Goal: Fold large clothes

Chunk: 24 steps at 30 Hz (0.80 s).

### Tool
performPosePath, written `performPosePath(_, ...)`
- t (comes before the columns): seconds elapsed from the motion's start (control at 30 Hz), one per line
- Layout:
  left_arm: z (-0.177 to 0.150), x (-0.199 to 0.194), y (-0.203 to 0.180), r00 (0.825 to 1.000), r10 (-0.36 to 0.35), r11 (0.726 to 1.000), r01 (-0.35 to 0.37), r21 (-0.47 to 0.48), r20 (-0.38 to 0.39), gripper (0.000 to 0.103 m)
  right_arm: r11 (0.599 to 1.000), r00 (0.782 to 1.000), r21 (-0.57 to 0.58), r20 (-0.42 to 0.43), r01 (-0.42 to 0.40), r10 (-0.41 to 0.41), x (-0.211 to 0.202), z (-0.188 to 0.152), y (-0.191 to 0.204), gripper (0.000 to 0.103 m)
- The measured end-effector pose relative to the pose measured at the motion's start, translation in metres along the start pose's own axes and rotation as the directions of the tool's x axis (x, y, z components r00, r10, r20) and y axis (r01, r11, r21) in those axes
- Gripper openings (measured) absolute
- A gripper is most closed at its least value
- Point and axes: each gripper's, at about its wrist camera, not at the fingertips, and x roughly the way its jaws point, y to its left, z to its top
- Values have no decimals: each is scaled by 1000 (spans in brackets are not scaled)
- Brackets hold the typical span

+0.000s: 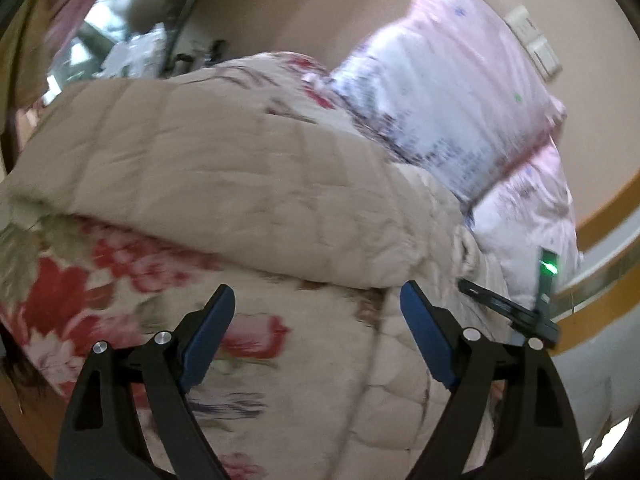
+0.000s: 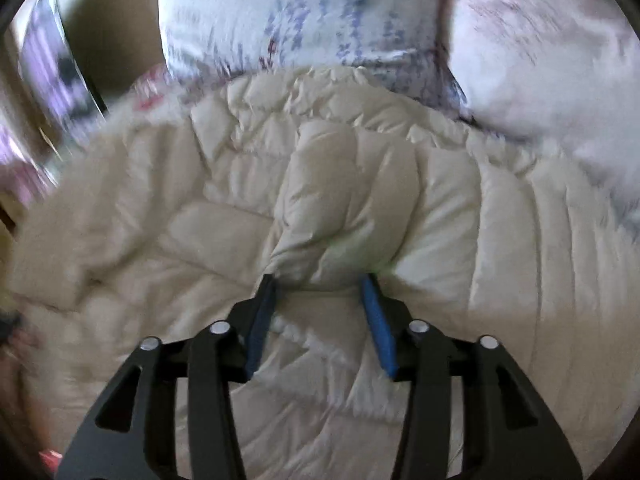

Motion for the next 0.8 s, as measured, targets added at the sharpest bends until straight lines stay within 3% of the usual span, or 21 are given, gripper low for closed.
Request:
performPosePath(0.07,2,-1,17,1000,-7,997,8,-79,14,85,997,998,51,21,-61,60,-15,-4,-7,65)
performPosePath(0.17,5,-1,39,999,-12,980,19,-197,34,84,993,995,77,47,-94,90,-36,-13,-15,67)
performPosePath(0.33,9,-5,62,993,-28,937,66,-343,113,75,987,991,96,43,-132,129,-52,-25,-21,69)
performPosePath(0.63,19,-4,96,984,-35,857,120,-501,175,45,983,986,82,46,-162,159,-64,-38,-23,72)
performPosePath(0.73,22,-5,103,983,-26,857,115,-503,181,37,985,987,83,56,-154,150,-68,-42,-29,72)
performPosePath(0.8,24,-4,105,984,-11,859,102,-502,180,23,984,987,90,61,-153,148,-69,-43,-35,72)
